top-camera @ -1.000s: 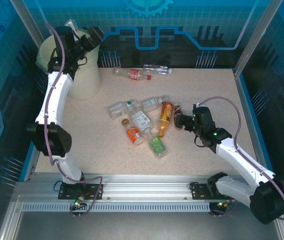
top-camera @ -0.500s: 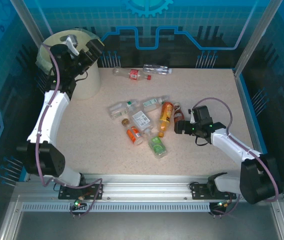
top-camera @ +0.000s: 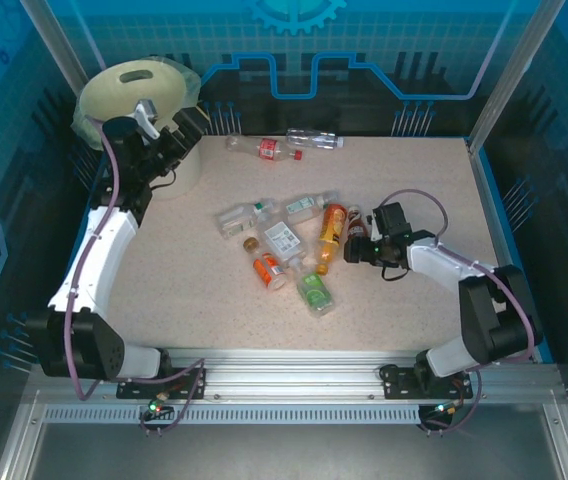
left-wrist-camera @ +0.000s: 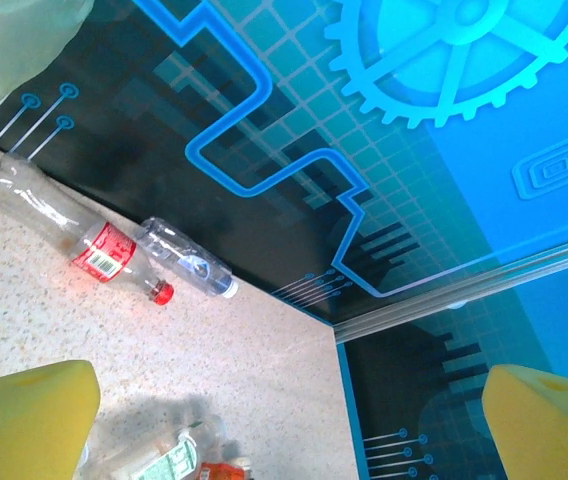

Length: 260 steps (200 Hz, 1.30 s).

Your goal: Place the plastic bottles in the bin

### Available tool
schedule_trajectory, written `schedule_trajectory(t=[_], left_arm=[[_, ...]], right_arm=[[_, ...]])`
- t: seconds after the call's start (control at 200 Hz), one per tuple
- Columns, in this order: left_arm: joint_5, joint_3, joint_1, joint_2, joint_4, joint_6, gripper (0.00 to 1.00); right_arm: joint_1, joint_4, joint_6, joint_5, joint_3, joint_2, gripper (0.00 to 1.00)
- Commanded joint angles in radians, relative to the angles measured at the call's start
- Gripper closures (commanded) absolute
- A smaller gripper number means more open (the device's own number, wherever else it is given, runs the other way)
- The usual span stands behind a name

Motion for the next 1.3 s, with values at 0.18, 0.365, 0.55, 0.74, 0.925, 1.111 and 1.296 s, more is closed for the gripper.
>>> schedule_trajectory(t=[0.18,0.365,0.55,0.74,0.925,1.111,1.296], left_arm=[[0.033,-0.03,-0.007,-0.054,-0.104,0.077,0.01],[0.066,-0.095,-0.007,-0.092,-0.125,0.074,0.01],[0.145,-0.156,-0.008,-0.107,-0.089,0.073,0.01],[0.177,-0.228,-0.02,-0.122,-0.011,0.072,0.01],[0.189,-0.243,-0.061,-0.1,0.007,0.096,0.01],[0.182,-0.223,-0.113,-0.051,-0.012,0.118,0.01],[0.128,-0.146,-0.156,0.005,-0.123,0.165,0.01]], right_arm=[[-0.011,0.016,-0.017,-0.024,0.073,0.107,0.2],[-0.01,0.014,-0.008,0.004,0.111,0.137,0.24],[-0.009,0.021,0.0,0.012,0.109,0.154,0.29],[-0.008,0.056,0.027,0.029,0.083,0.123,0.34],[0.005,0.07,0.044,0.07,0.029,0.07,0.42],[0.03,0.058,0.063,0.144,-0.002,-0.012,0.5],[0.058,0.024,0.055,0.193,0.001,-0.09,0.52]])
